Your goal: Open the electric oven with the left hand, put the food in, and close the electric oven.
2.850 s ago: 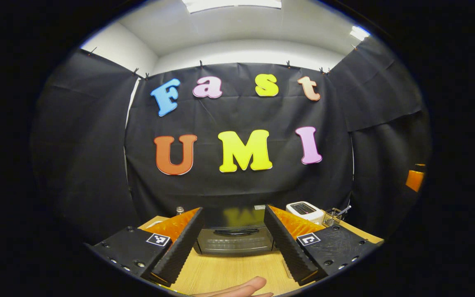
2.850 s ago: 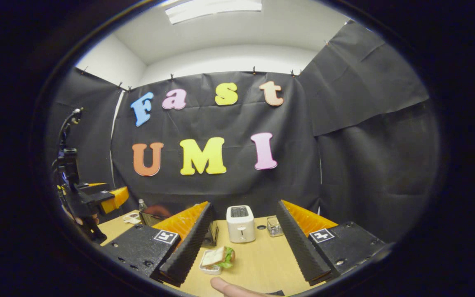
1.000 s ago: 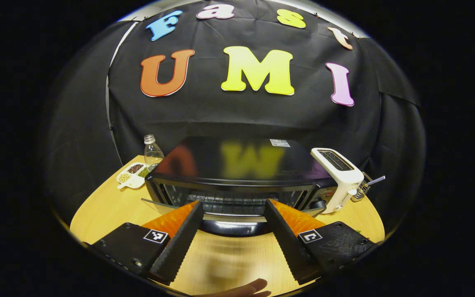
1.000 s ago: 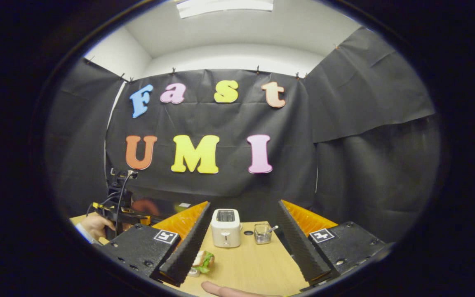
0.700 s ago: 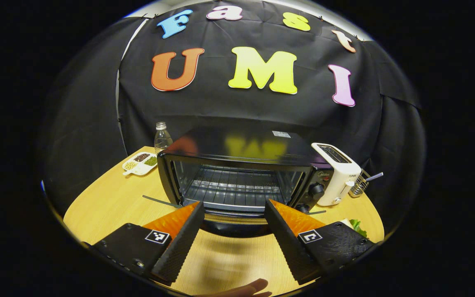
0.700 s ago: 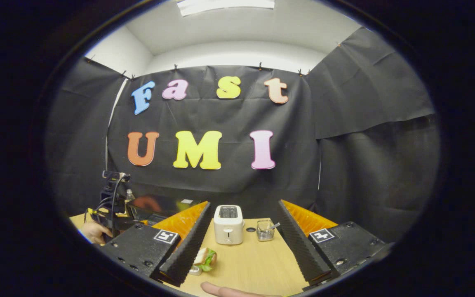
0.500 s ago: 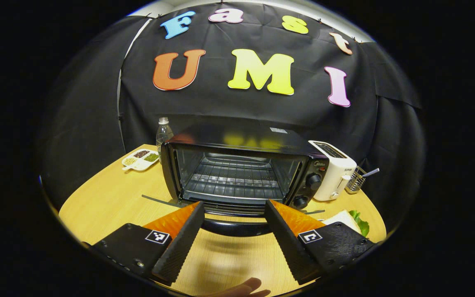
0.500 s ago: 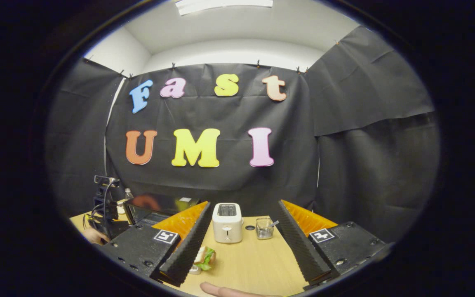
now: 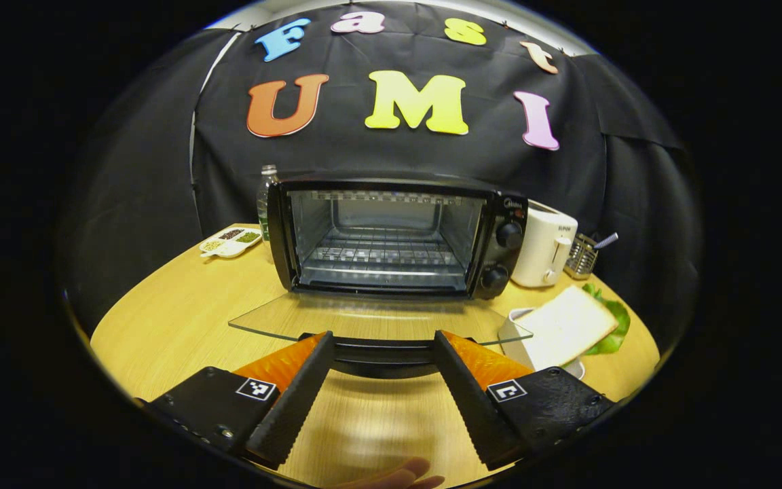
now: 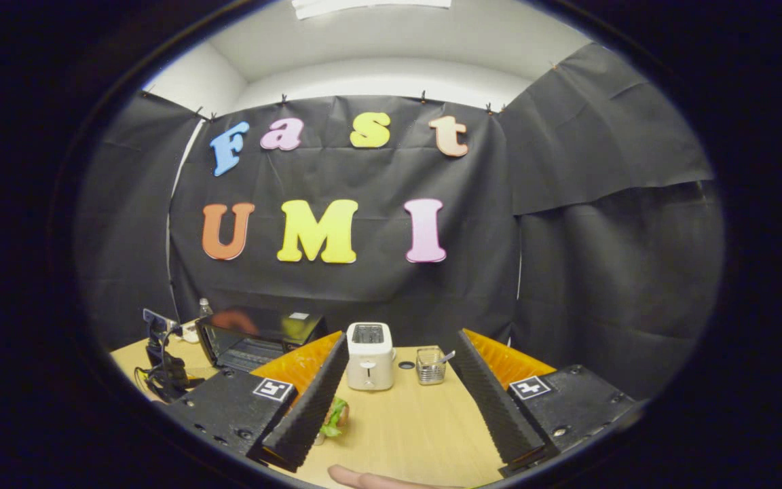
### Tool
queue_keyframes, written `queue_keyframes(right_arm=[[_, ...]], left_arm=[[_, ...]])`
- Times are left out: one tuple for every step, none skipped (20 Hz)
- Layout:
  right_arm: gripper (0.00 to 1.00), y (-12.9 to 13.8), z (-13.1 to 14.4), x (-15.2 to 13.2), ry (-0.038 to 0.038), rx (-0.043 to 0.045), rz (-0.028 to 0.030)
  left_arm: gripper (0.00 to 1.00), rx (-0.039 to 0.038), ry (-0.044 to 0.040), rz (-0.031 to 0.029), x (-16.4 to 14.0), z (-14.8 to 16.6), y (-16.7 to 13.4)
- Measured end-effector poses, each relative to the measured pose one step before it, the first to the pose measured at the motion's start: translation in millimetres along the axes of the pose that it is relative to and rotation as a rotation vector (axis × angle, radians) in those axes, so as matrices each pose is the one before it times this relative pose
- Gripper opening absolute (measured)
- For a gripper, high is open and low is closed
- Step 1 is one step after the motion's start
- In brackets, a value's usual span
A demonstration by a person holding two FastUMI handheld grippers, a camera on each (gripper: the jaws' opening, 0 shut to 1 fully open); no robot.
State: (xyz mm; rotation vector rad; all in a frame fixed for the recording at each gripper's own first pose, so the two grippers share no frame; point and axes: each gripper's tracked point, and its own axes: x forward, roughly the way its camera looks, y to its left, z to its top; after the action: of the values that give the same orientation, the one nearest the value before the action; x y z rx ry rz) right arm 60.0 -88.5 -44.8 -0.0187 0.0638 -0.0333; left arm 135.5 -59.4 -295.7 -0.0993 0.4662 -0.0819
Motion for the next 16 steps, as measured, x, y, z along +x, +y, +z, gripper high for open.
queue_keyframes(right_arm=[[0.91,1.16,-0.56,-0.55,0.00164,0.00407,0.00472],[0.91,0.16,-1.69,0.09,0.00167,0.00303,0.00064],[0.91,-1.08,-1.24,0.6,0.00215,0.00025,-0.00336],[0.91,-0.75,-3.49,1.41,0.00463,-0.00146,-0.00405],[0.91,-0.17,-4.37,0.97,0.0065,-0.00425,-0.00219],[0.91,0.75,-4.4,1.77,0.00834,-0.00633,-0.00276],[0.91,0.33,-5.46,3.08,0.01463,-0.00725,-0.00107],[0.9,1.38,-6.0,2.42,0.01647,-0.00613,0.00053],[0.9,1.29,-3.84,2.72,0.01563,-0.00375,0.00088],[1.0,1.16,-3.82,3.23,0.01286,-0.00369,0.0026],[1.0,1.75,-3.04,3.98,0.01234,-0.00296,0.00471],[0.91,3.19,-4.93,4.96,0.01971,0.0012,0.01386],[0.91,6.03,-4.81,6.99,0.0268,0.00488,0.02314],[0.91,5.36,-6.07,8.7,0.03376,-0.00098,0.02576],[1.0,4.79,-6.17,8.48,0.04378,-0.00344,0.02562],[0.92,2.5,-4.76,8.2,0.03906,0.00198,0.02311]], left_arm=[[0.97,-0.00758,0.01396,-0.00093,1.3,-7.41,0.62],[0.97,-0.01344,0.01015,0.00003,1.34,-8.57,1.82],[0.96,0.00009,0.01674,-0.00055,4.46,-10.44,0.7],[0.94,-0.00948,0.04993,-0.0039,6.7,-18.39,2.26],[0.93,-0.00699,0.02498,0.00543,1.98,-11.54,1.71],[0.94,0.02246,-0.05414,-0.00192,-1.54,7.67,1.35],[0.94,0.03081,-0.00341,0.00218,-0.19,-2.7,0.56],[0.94,0.00662,0.01607,0.0015,1.28,-6.2,2.47],[0.95,-0.00634,-0.02044,-0.00114,-0.12,3.13,1.3],[0.95,-0.0077,-0.01798,0.00098,-3.24,4.4,1.01],[0.94,-0.00908,-0.01222,-0.00019,-1.83,4.16,4.23],[0.94,-0.01344,-0.0068,0.00112,-2.35,2.32,3.65],[0.94,-0.01715,-0.0144,-0.0021,-4.98,5.92,1.75],[0.94,-0.0089,-0.02102,-0.00636,-6.66,7.74,1.38],[0.93,-0.00384,-0.03716,-0.00141,-9.4,11.08,2.38],[0.93,0.00028,-0.04884,0.0072,-11.6,15.1,5.6]])
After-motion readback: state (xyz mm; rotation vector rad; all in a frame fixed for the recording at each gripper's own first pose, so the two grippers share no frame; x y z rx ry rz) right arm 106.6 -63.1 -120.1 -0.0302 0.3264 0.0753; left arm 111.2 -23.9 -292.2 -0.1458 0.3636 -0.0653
